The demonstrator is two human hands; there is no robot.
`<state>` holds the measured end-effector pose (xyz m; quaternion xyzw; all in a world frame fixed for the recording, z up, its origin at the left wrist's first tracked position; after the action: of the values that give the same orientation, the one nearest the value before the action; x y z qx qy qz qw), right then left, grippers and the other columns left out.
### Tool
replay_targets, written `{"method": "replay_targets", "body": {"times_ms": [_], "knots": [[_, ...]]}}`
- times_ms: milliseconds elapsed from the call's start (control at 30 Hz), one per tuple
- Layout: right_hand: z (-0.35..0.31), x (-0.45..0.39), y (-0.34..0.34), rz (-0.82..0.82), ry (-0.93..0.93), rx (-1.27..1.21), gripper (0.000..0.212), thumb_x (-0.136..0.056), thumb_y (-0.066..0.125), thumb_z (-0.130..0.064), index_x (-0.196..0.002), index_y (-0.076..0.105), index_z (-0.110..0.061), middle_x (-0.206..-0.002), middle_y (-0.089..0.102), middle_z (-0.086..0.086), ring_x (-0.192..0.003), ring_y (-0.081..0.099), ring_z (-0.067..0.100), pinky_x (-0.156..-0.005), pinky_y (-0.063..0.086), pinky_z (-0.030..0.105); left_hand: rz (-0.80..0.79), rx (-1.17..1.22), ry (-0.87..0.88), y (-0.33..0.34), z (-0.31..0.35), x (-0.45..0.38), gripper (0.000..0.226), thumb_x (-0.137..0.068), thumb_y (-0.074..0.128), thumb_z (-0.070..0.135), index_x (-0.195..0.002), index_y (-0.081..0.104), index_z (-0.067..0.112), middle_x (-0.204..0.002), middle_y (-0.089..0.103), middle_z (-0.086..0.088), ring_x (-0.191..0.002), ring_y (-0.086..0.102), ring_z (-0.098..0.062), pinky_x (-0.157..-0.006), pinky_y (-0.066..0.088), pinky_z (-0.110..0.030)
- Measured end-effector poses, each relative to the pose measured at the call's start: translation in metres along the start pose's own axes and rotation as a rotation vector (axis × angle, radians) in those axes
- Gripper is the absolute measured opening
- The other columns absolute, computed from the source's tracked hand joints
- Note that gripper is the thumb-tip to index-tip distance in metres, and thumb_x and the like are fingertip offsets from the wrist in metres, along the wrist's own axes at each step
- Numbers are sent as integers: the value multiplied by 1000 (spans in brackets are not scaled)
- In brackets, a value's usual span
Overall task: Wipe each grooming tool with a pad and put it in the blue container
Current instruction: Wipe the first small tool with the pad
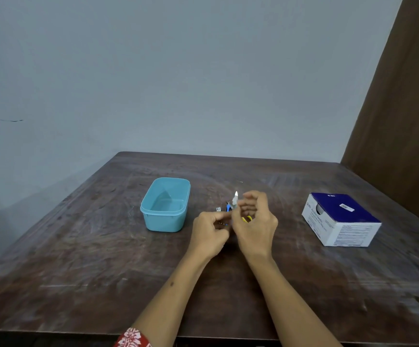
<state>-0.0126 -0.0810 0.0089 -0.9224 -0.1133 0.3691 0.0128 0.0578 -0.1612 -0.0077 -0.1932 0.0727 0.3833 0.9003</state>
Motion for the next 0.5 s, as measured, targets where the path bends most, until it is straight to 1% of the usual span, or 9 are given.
{"method": "replay_targets", "body": {"times_ms": [67, 133, 167, 267, 333, 433, 500], "knots": [[0, 3, 3, -54, -21, 34, 31, -72, 70, 0, -88, 54, -21, -73, 61, -11, -62, 59, 7, -61, 50, 15, 40, -37, 7, -3, 2, 0, 42, -71, 53, -8, -102, 72, 14, -83, 74, -4, -75, 69, -14, -68, 56, -26], [0, 4, 5, -61, -25, 42, 28, -72, 70, 1, -87, 55, -19, -73, 61, -8, -63, 59, 7, -61, 49, 14, 61, -23, -10, -4, 1, 0, 43, -71, 51, -13, -100, 73, 11, -83, 73, -3, -74, 68, -10, -68, 55, -22], [1, 3, 4, -48, -27, 41, 26, -74, 69, 1, -88, 57, -17, -75, 62, -7, -65, 59, 7, -63, 50, 15, 55, 1, -24, -3, 0, 0, 42, -71, 51, -13, -99, 73, 10, -82, 73, -4, -73, 67, -10, -69, 55, -23], [1, 1, 1, 15, -21, 20, 19, -81, 66, 0, -94, 58, -12, -80, 61, -6, -72, 61, 9, -67, 49, 14, 12, 49, -59, 1, -3, -2, 35, -74, 54, -12, -99, 72, 5, -83, 73, -9, -73, 70, -18, -69, 58, -33], [2, 0, -1, 27, -8, 16, 20, -80, 66, -1, -95, 58, -12, -79, 61, -8, -71, 60, 8, -66, 49, 14, 9, 55, -62, 2, -2, -1, 36, -73, 54, -14, -97, 72, 5, -81, 73, -9, -72, 70, -20, -68, 58, -33], [2, 3, 1, -43, -32, 67, 25, -71, 70, -1, -88, 57, -16, -73, 60, -8, -64, 57, 7, -62, 49, 16, 55, 79, -26, -1, -2, -1, 43, -66, 49, -17, -91, 74, 7, -77, 73, -10, -71, 69, -18, -66, 58, -32], [2, 4, 5, -73, -38, 84, 25, -71, 70, -2, -85, 57, -17, -72, 60, -7, -64, 57, 8, -61, 50, 19, 92, 82, -23, -3, -3, -3, 43, -66, 49, -18, -90, 74, 7, -78, 72, -11, -72, 68, -17, -67, 57, -32]]}}
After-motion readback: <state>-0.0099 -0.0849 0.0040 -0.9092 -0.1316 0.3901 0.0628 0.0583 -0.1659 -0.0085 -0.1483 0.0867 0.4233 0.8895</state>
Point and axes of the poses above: each hand's wrist, its own x-axis away from the middle knuckle, its own y-axis out of the palm, z = x × y, the point moved 2 cm from there along -x, towards the middle knuckle
